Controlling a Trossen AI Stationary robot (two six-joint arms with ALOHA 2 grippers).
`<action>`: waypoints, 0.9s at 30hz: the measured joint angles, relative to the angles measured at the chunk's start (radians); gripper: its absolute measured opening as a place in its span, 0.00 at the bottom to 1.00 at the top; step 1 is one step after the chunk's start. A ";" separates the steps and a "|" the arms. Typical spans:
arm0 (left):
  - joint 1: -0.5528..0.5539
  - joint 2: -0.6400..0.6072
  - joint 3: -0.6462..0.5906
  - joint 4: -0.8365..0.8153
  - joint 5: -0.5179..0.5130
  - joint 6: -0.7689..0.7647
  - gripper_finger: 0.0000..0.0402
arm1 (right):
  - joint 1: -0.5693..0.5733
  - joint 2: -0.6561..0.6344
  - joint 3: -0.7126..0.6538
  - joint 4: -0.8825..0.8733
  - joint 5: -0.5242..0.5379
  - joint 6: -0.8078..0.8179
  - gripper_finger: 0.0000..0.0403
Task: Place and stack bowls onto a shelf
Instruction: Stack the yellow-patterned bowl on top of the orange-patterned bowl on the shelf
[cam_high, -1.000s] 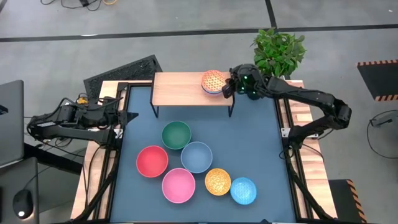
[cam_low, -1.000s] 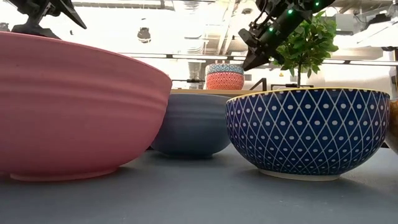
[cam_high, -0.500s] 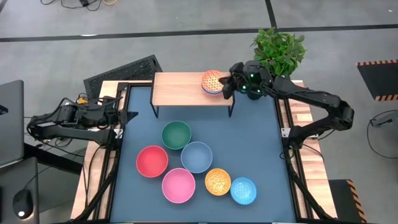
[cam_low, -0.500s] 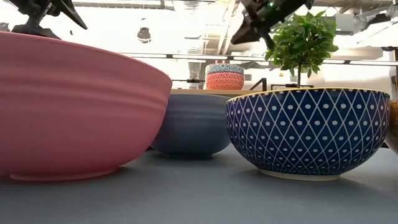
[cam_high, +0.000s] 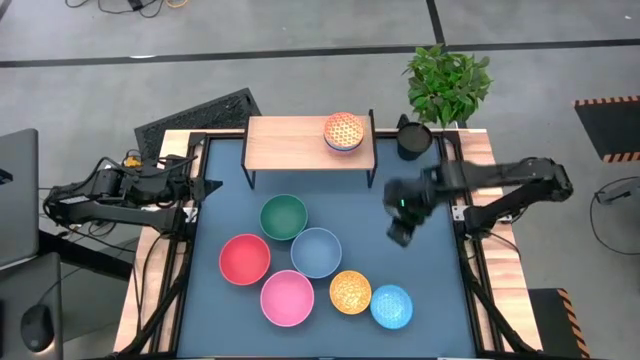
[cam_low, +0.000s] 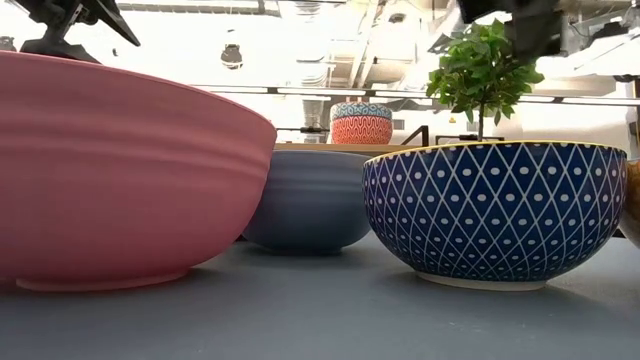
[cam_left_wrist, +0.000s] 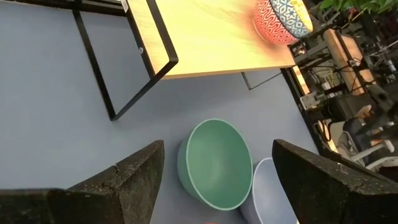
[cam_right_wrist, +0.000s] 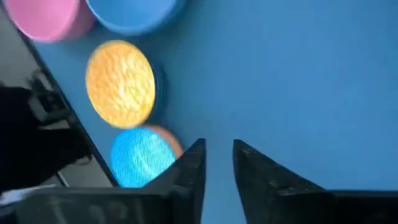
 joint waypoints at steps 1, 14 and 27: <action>0.000 0.000 0.000 0.000 0.000 0.006 0.71 | 0.038 0.000 0.000 -0.008 0.023 0.040 0.31; 0.000 0.000 0.000 -0.002 0.001 0.038 0.71 | 0.259 0.201 0.000 0.182 0.181 0.143 0.54; 0.000 0.000 0.000 -0.009 0.080 0.028 0.71 | 0.240 0.393 0.000 0.403 0.126 0.007 0.53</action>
